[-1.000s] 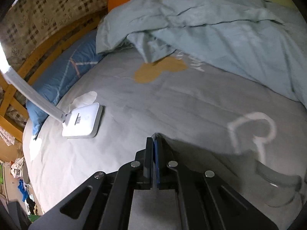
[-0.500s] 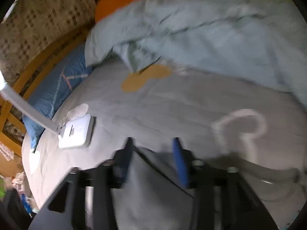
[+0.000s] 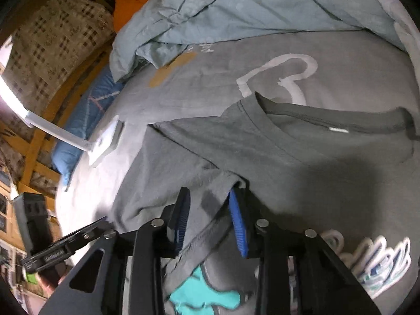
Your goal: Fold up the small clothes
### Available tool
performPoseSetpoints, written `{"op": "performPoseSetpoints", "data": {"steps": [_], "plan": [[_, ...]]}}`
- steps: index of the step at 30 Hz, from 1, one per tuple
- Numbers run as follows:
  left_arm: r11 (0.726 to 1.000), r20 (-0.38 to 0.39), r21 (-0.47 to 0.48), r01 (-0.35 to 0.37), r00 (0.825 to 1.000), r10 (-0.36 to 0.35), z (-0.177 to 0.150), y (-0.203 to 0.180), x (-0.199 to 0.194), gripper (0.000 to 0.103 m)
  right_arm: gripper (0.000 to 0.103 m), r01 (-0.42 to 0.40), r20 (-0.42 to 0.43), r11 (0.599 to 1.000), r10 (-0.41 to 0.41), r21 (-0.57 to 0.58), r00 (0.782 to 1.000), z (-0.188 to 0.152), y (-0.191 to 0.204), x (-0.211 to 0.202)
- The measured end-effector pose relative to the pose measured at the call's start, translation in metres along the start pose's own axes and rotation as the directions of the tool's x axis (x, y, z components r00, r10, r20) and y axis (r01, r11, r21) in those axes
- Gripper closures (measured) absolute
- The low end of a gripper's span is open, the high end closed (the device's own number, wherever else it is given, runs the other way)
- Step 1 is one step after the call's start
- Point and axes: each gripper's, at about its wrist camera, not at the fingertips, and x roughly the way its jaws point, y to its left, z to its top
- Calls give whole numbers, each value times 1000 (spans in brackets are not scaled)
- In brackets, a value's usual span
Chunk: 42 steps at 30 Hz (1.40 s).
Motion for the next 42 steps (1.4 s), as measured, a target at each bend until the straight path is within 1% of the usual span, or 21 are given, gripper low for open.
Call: {"op": "performPoseSetpoints", "data": {"steps": [1, 2, 4, 6, 11, 13, 14, 15, 16, 17, 19, 21, 24, 27, 29, 31, 32, 33, 36, 39, 42], "plan": [[1000, -4, -7, 3, 1000, -3, 1, 2, 3, 77, 102, 31, -4, 999, -31, -9, 1000, 1, 1, 3], [1000, -2, -9, 5, 1000, -5, 4, 3, 5, 77, 102, 87, 5, 996, -87, -7, 996, 1, 2, 5], [1000, 3, 9, 16, 1000, -16, 2, 1, 1, 77, 102, 148, 113, 989, -145, -17, 983, -2, 8, -11], [999, -1, 46, 12, 1000, -12, 0, -5, -1, 77, 102, 168, 155, 984, -157, -59, 975, -2, 17, -23], [990, -35, 112, -86, 995, 91, -6, -14, 11, 77, 102, 231, 108, 971, -223, -58, 969, 7, 12, -9], [987, -35, 126, -97, 994, 103, -6, -16, 12, 76, 94, 246, 76, 969, -243, -32, 967, 6, 0, -1], [986, -34, 130, -101, 994, 106, -6, -17, 11, 75, 92, 269, 90, 963, -268, -3, 959, 4, -6, -4], [987, -31, 128, -100, 994, 105, -6, -16, 10, 75, 88, 263, 116, 965, -263, 18, 958, 0, -10, -11], [988, -29, 123, -96, 995, 100, -5, -15, 10, 75, 78, 241, 135, 970, -243, 34, 961, -5, -13, -19], [989, -27, 117, -90, 995, 94, -5, -14, 9, 75, 73, 172, 148, 984, -177, 46, 973, -14, -16, -32], [992, -22, 97, -75, 997, 78, -2, -12, 7, 75, 71, 41, 136, 998, -47, 42, 990, -27, -17, -47], [996, -9, 71, -49, 999, 49, -1, -8, 2, 75, 71, -87, 95, 996, 85, 21, 992, -47, -7, -58], [999, 17, 37, -2, 1000, 2, 2, -4, -11, 75, 50, -92, 75, 995, 94, -23, 993, -68, 11, -58], [1000, 49, 25, 0, 999, -1, 3, -2, -22, 73, 50, -66, 40, 996, 68, -55, 997, -82, 25, -44], [999, 66, 37, -20, 998, 18, 3, -3, -26, 73, 54, -32, 24, 998, 33, -47, 999, -87, 28, -32], [997, 77, 53, -48, 996, 44, 3, -5, -26, 73, 74, -13, 14, 999, 14, -37, 1000, -90, 29, -27], [997, 77, 55, -51, 996, 47, 3, -5, -25, 73, 79, -12, 20, 999, 13, -38, 1000, -90, 30, -25], [997, 72, 55, -46, 997, 42, 3, -5, -24, 73, 101, -7, 25, 999, 8, -46, 1000, -92, 32, -26], [997, 63, 64, -33, 998, 29, 3, -6, -24, 73, 101, 19, 60, 998, -16, -53, 998, -99, 35, -35], [996, 56, 82, -28, 998, 23, 3, -10, -23, 73, 101, 19, 59, 998, -16, -62, 998, -110, 37, -45], [993, 41, 105, -55, 998, 50, 2, -14, -19, 72, 101, 42, 57, 997, -39, -70, 998, -113, 39, -50]]}}
